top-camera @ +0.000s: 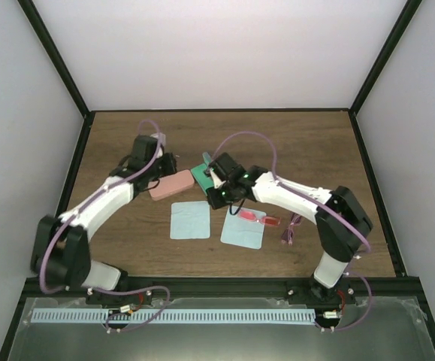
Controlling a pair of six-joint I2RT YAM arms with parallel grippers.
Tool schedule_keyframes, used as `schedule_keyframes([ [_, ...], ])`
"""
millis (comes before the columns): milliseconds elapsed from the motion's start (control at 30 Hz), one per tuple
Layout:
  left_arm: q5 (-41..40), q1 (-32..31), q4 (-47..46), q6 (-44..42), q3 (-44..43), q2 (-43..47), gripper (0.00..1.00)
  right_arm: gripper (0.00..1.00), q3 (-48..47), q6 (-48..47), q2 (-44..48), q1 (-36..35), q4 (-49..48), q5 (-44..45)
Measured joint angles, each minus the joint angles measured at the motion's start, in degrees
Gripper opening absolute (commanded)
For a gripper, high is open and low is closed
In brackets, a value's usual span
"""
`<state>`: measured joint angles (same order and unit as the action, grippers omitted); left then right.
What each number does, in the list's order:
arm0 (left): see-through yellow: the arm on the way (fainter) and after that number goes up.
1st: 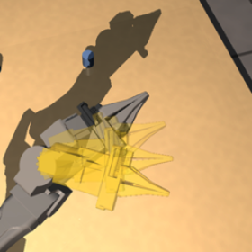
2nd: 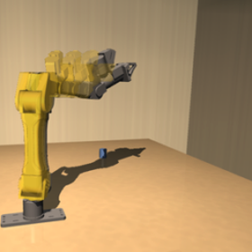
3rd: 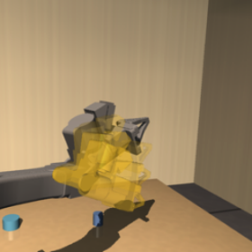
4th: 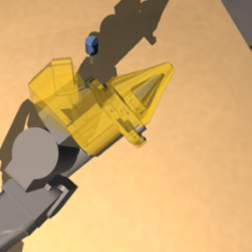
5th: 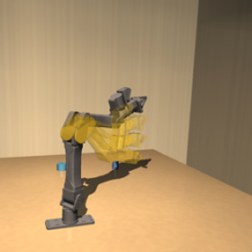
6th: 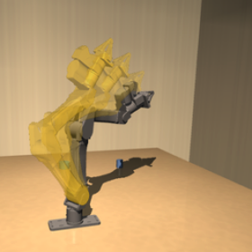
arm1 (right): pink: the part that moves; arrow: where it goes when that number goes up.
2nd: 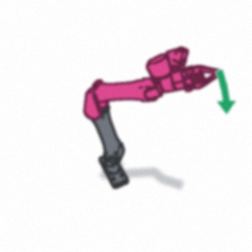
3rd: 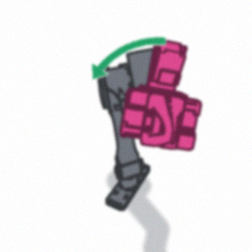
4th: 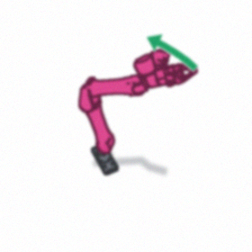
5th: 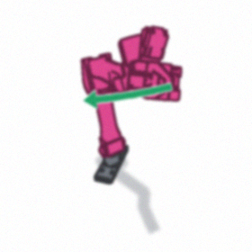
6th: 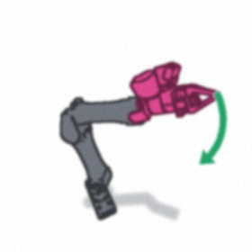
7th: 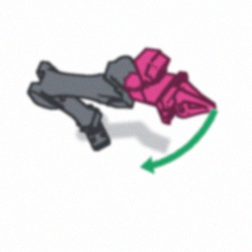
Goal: Organize the sunglasses
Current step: Adjust the glasses cleaning cloth at the center of the board.
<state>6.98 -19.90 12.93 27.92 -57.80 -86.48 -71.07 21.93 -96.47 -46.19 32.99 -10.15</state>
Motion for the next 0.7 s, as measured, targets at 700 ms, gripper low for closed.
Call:
schedule_keyframes([
  [700,3.4,-0.4,2.3,3.0,24.5,18.3,0.04,0.12,7.6,5.6,-8.7,-10.6,-5.9,-4.8],
])
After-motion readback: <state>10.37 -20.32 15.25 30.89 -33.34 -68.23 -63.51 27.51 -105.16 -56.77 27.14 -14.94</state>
